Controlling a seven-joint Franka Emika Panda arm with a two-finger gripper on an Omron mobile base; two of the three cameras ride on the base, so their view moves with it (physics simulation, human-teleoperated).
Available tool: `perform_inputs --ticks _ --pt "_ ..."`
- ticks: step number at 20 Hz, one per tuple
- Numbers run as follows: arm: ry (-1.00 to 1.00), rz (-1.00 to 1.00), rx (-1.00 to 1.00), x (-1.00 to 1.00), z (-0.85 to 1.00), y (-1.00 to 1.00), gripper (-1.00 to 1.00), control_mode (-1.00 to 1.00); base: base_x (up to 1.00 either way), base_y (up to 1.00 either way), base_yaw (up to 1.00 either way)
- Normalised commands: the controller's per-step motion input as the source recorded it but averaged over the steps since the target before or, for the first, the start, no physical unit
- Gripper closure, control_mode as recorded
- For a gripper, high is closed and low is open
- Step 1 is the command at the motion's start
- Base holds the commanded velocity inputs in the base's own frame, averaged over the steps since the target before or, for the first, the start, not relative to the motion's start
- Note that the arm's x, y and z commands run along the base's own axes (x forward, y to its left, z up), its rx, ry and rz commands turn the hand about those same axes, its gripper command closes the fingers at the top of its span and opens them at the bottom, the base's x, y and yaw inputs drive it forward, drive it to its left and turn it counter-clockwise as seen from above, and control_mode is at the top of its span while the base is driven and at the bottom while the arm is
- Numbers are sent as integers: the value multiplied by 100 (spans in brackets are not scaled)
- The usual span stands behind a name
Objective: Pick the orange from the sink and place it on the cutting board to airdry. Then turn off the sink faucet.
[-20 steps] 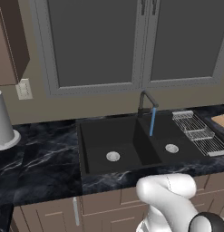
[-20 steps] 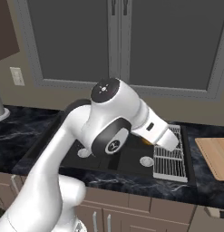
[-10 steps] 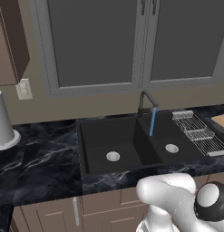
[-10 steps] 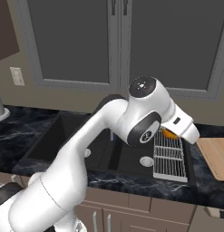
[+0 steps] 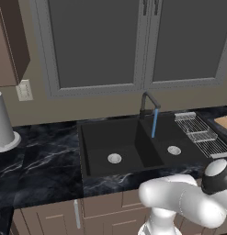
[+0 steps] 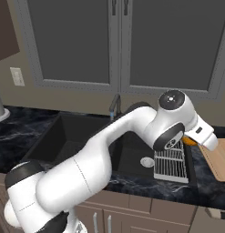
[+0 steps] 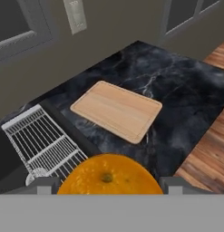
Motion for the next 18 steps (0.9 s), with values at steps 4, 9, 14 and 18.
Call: perform_inputs --ticks 4,9,14,18 --pt "0 0 2 24 -12 -25 100 -100 0 0 0" --pt "1 0 4 24 -5 -22 100 -100 0 0 0" --pt "4 0 4 19 -14 -34 100 -100 0 0 0" --pt "2 0 1 21 -35 -30 100 -100 0 0 0"
